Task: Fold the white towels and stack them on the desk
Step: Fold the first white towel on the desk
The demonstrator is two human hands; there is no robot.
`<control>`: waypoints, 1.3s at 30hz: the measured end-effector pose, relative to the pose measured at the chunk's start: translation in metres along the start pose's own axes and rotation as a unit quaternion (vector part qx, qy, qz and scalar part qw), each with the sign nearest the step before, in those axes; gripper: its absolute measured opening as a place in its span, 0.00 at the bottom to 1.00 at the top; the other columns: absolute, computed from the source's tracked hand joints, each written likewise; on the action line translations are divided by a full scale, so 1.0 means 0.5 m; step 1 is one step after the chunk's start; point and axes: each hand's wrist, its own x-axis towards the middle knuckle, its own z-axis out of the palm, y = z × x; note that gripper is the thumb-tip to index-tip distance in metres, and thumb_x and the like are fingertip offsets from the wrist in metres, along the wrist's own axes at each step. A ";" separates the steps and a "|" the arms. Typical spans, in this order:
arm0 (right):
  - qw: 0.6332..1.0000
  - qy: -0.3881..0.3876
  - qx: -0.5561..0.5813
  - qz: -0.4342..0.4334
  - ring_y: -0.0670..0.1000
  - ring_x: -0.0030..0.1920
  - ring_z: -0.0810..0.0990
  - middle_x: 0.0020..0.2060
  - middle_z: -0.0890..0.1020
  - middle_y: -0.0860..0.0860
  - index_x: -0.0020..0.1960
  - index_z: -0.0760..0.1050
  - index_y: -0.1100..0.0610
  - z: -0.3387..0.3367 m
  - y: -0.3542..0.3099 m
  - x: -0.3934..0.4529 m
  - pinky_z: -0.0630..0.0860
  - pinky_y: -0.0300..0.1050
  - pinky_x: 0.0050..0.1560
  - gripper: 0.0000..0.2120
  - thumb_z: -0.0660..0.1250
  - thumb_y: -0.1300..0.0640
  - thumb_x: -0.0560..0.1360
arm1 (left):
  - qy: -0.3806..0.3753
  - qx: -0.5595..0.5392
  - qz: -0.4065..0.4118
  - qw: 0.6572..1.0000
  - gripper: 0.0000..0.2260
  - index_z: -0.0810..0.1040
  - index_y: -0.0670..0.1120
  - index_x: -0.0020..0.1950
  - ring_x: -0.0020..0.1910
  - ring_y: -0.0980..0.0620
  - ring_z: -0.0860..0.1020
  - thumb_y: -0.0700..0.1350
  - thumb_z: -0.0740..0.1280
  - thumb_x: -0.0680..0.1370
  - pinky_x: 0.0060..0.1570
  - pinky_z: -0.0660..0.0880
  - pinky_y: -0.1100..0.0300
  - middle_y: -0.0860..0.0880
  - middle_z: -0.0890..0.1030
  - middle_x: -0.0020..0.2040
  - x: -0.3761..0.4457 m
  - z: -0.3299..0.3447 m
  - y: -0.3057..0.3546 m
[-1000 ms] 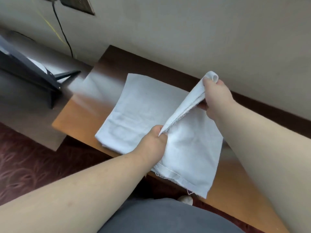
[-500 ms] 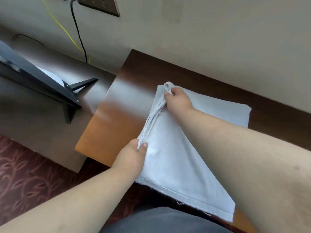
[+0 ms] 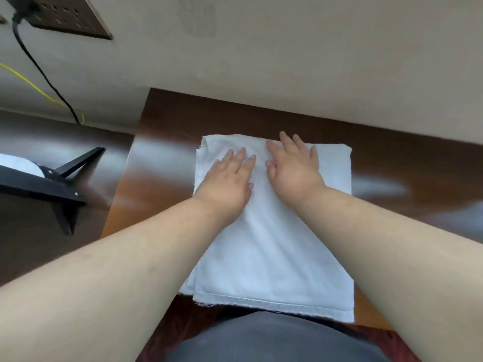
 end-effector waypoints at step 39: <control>0.976 -0.042 0.168 0.133 0.58 0.64 0.76 0.66 0.77 0.55 0.74 0.66 0.51 -0.138 0.466 0.004 0.72 0.45 0.63 0.28 0.70 0.53 0.77 | -0.321 -0.058 -0.179 0.928 0.23 0.75 0.52 0.63 0.48 0.54 0.80 0.64 0.70 0.74 0.45 0.73 0.61 0.52 0.82 0.57 0.090 -0.073 0.035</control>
